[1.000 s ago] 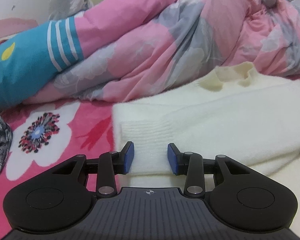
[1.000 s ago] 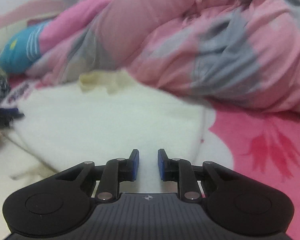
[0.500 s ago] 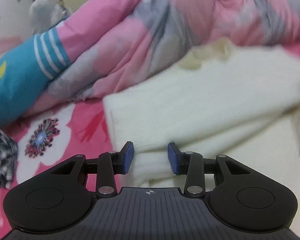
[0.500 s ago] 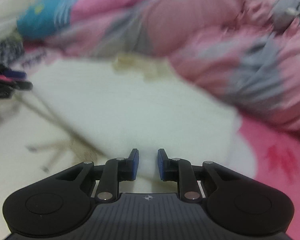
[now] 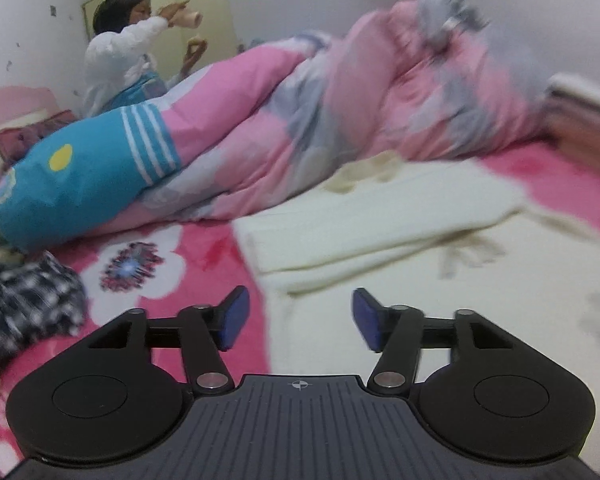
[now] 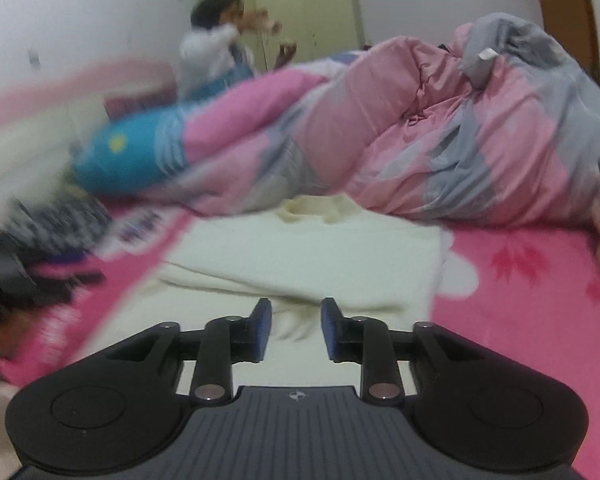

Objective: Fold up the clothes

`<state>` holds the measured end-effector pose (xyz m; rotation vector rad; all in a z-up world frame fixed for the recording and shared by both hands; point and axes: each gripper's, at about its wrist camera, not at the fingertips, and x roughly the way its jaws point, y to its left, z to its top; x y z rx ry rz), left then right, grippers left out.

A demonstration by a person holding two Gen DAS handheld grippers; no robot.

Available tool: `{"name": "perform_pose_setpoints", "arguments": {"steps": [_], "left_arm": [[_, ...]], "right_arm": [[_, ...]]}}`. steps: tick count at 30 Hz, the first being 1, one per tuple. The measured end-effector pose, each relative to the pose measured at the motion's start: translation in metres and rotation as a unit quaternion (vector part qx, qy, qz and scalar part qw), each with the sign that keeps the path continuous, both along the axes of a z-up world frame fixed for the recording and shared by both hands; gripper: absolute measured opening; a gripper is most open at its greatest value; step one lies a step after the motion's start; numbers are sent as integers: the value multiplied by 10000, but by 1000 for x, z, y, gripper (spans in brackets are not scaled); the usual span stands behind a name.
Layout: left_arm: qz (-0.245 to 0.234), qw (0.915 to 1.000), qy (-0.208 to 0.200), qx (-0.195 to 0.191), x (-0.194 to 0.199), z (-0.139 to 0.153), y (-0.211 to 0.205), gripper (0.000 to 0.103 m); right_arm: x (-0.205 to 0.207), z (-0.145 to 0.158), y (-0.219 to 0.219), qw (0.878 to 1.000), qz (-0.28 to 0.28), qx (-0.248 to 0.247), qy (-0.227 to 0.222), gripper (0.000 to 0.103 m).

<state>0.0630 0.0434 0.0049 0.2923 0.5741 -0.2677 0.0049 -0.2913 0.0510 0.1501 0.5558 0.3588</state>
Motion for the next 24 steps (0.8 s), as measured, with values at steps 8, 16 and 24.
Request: {"name": "perform_pose_setpoints", "arguments": {"steps": [8, 16, 24], "left_arm": [[-460, 9972, 521, -284, -62, -39, -14, 66], [79, 9941, 770, -756, -57, -74, -8, 74], [190, 9947, 659, -768, -69, -76, -9, 77]], "right_arm": [[-26, -72, 34, 9947, -467, -556, 727, 35], [-26, -117, 54, 9883, -662, -1101, 827, 39], [-27, -120, 55, 9885, -741, -989, 877, 43]]}}
